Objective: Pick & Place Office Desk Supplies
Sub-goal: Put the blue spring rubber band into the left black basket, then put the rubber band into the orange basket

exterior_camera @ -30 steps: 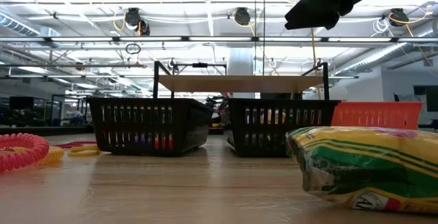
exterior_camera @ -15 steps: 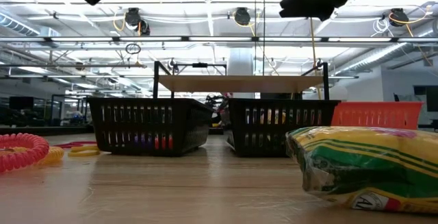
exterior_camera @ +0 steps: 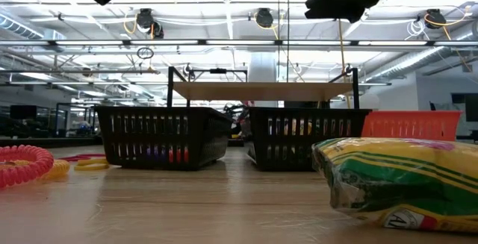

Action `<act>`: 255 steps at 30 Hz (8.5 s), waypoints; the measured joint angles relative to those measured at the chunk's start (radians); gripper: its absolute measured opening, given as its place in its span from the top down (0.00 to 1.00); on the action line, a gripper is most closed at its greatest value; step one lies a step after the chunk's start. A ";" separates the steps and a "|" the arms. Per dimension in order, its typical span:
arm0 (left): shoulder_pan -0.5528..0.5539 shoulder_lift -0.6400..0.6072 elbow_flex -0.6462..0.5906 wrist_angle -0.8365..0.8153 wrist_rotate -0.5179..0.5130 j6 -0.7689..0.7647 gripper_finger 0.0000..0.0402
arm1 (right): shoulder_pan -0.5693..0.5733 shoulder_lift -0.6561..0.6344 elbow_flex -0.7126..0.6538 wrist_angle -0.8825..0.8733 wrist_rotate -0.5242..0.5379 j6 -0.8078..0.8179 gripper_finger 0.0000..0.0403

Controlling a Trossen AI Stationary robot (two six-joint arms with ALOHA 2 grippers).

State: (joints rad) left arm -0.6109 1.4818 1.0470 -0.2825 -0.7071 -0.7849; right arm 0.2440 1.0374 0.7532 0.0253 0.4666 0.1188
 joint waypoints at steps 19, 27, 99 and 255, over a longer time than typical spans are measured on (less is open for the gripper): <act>0.037 0.088 0.000 -0.003 0.157 -0.186 1.00 | 0.000 0.000 0.000 -0.022 0.005 0.023 0.55; 0.083 0.103 0.000 -0.052 0.269 -0.271 1.00 | 0.000 0.000 0.000 -0.026 0.004 0.023 0.55; 0.288 -0.063 0.044 -0.724 0.702 -0.403 0.54 | 0.000 0.000 0.000 -0.053 0.000 0.030 0.55; 0.420 0.243 1.025 -0.731 0.481 0.507 1.00 | -0.028 0.001 -0.254 0.712 -0.107 -0.235 0.55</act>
State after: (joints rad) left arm -0.1909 1.7252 2.0720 -1.0139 -0.2264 -0.2780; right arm 0.2156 1.0382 0.4994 0.7372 0.3595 -0.1160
